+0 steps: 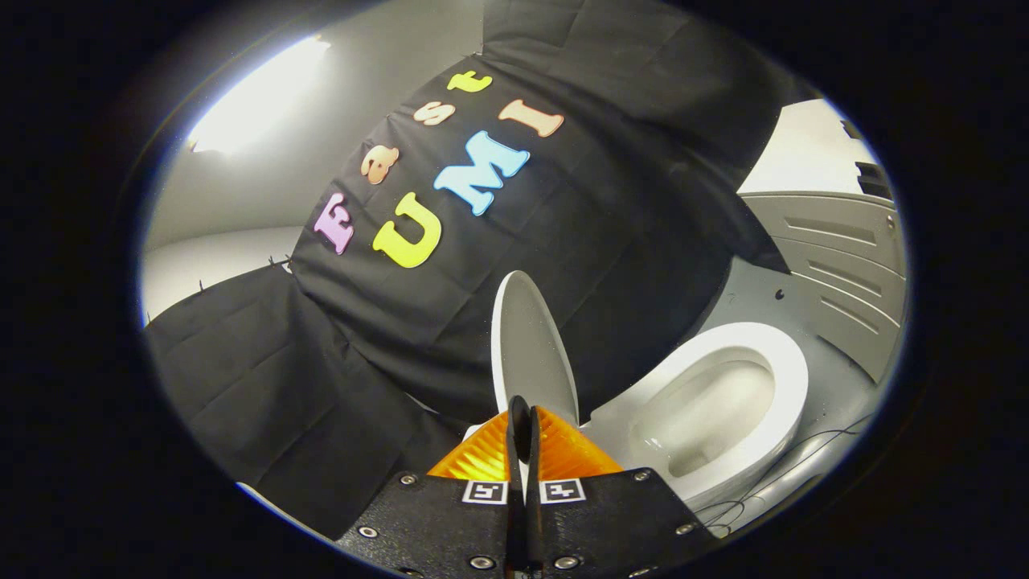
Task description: Open the toilet lid.
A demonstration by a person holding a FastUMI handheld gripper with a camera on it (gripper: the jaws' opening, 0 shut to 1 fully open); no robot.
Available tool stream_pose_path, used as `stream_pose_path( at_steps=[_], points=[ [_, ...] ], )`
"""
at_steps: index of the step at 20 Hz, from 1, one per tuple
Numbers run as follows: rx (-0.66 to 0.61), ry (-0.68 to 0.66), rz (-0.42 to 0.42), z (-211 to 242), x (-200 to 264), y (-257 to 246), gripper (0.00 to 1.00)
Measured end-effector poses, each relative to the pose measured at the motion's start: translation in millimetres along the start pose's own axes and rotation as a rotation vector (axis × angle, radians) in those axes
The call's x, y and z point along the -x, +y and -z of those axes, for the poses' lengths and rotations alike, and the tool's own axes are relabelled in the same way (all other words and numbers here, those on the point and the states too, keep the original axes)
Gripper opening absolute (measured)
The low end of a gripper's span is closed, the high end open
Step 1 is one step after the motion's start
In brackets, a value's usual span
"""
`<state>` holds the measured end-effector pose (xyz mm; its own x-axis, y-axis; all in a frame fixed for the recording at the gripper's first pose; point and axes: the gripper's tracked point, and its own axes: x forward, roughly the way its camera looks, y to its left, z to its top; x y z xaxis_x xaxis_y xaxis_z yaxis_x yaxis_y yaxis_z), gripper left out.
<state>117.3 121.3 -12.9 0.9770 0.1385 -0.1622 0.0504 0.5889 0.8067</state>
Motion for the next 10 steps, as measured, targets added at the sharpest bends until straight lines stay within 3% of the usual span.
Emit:
stream_pose_path(
  at_steps=[10],
  points=[
    [0.142, 0.024, -0.049, 22, -10, 52, 0.0]
  ],
)
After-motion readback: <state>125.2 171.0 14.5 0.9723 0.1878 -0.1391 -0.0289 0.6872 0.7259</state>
